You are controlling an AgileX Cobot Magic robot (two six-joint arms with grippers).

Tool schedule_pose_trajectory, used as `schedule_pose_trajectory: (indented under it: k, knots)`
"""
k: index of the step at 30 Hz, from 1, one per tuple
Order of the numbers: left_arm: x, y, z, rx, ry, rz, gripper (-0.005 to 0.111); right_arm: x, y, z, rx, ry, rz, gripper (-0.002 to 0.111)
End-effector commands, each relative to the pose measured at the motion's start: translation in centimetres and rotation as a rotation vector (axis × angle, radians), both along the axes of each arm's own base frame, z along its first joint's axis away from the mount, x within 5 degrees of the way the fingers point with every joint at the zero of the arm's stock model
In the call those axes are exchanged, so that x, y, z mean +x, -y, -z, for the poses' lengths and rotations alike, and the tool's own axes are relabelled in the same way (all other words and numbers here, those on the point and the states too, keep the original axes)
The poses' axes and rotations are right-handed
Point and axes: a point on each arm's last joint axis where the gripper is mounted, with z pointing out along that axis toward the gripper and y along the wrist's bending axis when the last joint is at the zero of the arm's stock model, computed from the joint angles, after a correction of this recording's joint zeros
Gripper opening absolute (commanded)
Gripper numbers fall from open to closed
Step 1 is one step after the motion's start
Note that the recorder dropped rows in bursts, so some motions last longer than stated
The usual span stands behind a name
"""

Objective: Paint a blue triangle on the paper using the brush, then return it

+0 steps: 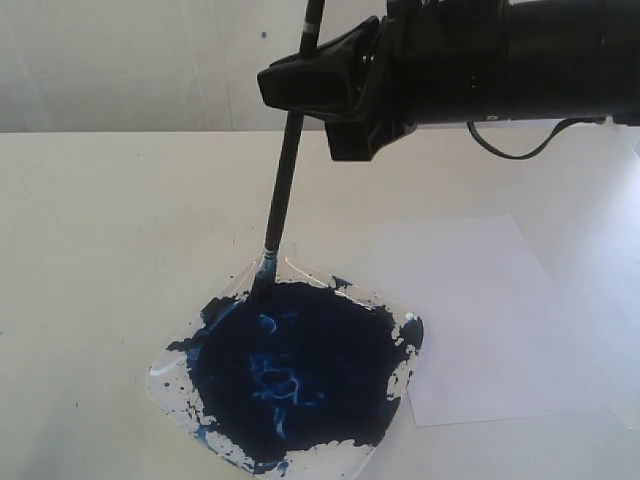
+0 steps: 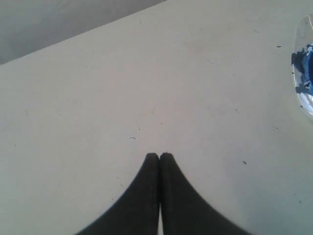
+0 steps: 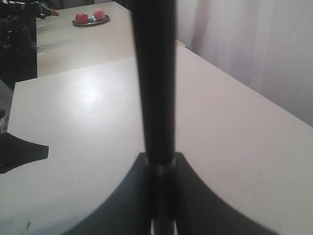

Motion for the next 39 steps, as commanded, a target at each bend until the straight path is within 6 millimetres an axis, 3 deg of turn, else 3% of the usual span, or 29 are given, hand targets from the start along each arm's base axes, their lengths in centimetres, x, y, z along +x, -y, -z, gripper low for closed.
schedule_pose_trajectory:
  k: [1,14,21,25,30,34,37,39]
  knots:
    - [0.0,0.0,0.1,0.027,0.008,0.015,0.000,0.2,0.1,-0.4,0.006,0.007,0.035,0.000]
    - [0.3,-0.1,-1.0,0.050,0.131,0.009,0.000,0.5,0.1,-0.2,0.000,0.009,0.064,0.000]
    - [0.5,-0.2,-2.6,0.003,0.308,-0.022,0.000,0.8,0.2,-0.3,0.003,0.003,0.093,0.000]
    - [0.4,-0.4,-3.8,-0.111,0.432,-0.048,0.000,1.6,0.5,-0.2,0.019,-0.064,0.210,0.000]
    - [-0.1,-0.7,-6.4,-0.166,0.715,-0.068,0.000,3.7,2.1,-0.7,0.086,-0.147,0.459,0.000]
    - [1.2,-0.5,-6.6,-0.233,0.508,-0.070,0.000,4.7,3.8,-2.3,0.121,-0.113,0.446,0.000]
    - [3.0,-0.2,-7.7,-0.405,0.370,-0.093,0.000,5.3,5.4,-3.6,0.122,-0.082,0.405,0.000]
    - [4.5,0.1,-9.0,-0.400,0.320,-0.077,0.000,5.6,6.6,-4.0,0.105,-0.074,0.427,0.000]
